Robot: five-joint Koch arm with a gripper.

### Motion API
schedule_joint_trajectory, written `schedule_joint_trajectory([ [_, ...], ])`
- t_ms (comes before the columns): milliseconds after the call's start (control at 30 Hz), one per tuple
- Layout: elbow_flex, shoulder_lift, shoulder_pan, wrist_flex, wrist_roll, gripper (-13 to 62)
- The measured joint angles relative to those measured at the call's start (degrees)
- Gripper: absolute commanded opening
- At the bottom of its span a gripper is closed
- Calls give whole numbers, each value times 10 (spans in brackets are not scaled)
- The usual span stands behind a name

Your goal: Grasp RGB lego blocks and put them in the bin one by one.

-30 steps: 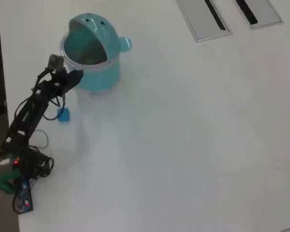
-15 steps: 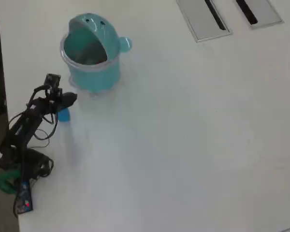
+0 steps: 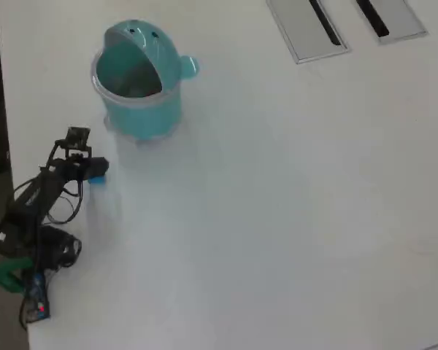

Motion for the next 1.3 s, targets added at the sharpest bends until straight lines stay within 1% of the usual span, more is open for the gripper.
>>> schedule_joint_trajectory([
  [200, 22, -8, -40, 0, 0, 330],
  [900, 32, -175, -57, -122, -4, 327],
  [1000, 32, -190, -57, -134, -4, 302],
  [1200, 33, -203, -59, -158, -4, 197],
  [1300, 33, -204, -60, -158, -4, 195],
])
